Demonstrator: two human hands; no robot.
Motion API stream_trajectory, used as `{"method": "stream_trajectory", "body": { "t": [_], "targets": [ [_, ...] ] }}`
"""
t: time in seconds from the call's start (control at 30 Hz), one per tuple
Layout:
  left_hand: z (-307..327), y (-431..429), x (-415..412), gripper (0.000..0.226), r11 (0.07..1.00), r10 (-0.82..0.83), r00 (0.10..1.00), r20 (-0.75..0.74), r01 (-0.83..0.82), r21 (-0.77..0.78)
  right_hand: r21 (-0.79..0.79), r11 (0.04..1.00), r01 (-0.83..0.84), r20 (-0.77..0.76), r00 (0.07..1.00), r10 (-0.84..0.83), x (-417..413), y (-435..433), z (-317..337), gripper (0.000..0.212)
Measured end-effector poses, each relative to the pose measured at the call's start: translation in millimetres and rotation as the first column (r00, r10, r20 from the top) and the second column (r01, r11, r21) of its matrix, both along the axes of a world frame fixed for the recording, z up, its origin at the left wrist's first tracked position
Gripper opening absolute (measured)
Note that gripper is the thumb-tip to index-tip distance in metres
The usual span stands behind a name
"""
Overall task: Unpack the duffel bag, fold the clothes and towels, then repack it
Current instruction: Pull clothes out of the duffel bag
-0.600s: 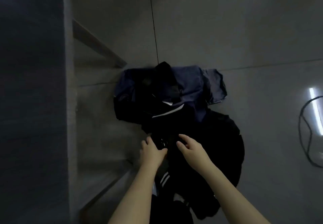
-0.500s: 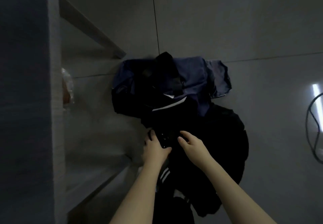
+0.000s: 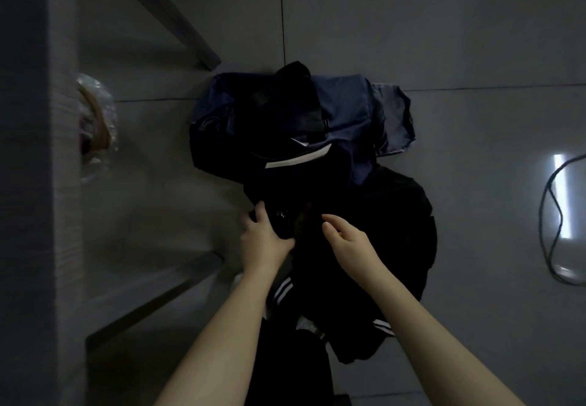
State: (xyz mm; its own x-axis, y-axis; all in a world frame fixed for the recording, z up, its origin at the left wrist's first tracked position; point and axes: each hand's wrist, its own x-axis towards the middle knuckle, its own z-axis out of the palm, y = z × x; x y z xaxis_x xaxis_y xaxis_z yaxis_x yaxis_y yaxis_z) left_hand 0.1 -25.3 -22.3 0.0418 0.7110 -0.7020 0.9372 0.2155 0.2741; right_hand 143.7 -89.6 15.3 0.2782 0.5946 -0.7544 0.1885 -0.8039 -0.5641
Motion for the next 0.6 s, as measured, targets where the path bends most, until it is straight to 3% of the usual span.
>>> {"method": "stream_trajectory", "body": {
  "t": [0.07,0.13,0.23,0.3,0.4,0.5,0.6],
  "targets": [
    [33.5,2.1,4.8,0.096,0.998,0.037,0.998,0.042,-0.035,-0.048,0.008,1.0,0.002,-0.027,1.0,-0.001,0.0,-1.6,20.5,0.038],
    [74.2,6.0,11.0,0.096,0.991,0.081,0.989,0.12,-0.067,-0.118,0.03,0.996,-0.085,-0.043,0.995,0.086,1.4,-1.6,47.3,0.054],
    [141.3,14.5,18.7,0.098,0.978,0.066,0.975,0.211,-0.021,-0.209,0.146,0.924,-0.354,0.068,0.935,0.348,5.9,-0.3,88.4,0.081],
    [185.0,23.0,21.9,0.101,0.971,0.035,0.965,0.26,0.029,-0.236,0.204,0.873,-0.442,0.164,0.895,0.415,9.4,4.7,118.1,0.091],
    [244.7,40.8,21.8,0.101,0.968,-0.045,0.953,0.3,0.116,-0.223,0.296,0.838,-0.458,0.247,0.885,0.396,10.4,21.3,166.7,0.101],
    [300.7,64.7,12.3,0.092,0.975,-0.098,0.936,0.338,0.159,-0.157,0.437,0.824,-0.36,0.19,0.933,0.307,1.0,43.4,213.2,0.1],
    [348.8,88.5,-10.2,0.074,0.992,0.011,0.883,0.469,0.049,-0.115,0.537,0.787,-0.305,0.191,0.952,0.238,-12.9,66.9,244.1,0.097]
  ]
}}
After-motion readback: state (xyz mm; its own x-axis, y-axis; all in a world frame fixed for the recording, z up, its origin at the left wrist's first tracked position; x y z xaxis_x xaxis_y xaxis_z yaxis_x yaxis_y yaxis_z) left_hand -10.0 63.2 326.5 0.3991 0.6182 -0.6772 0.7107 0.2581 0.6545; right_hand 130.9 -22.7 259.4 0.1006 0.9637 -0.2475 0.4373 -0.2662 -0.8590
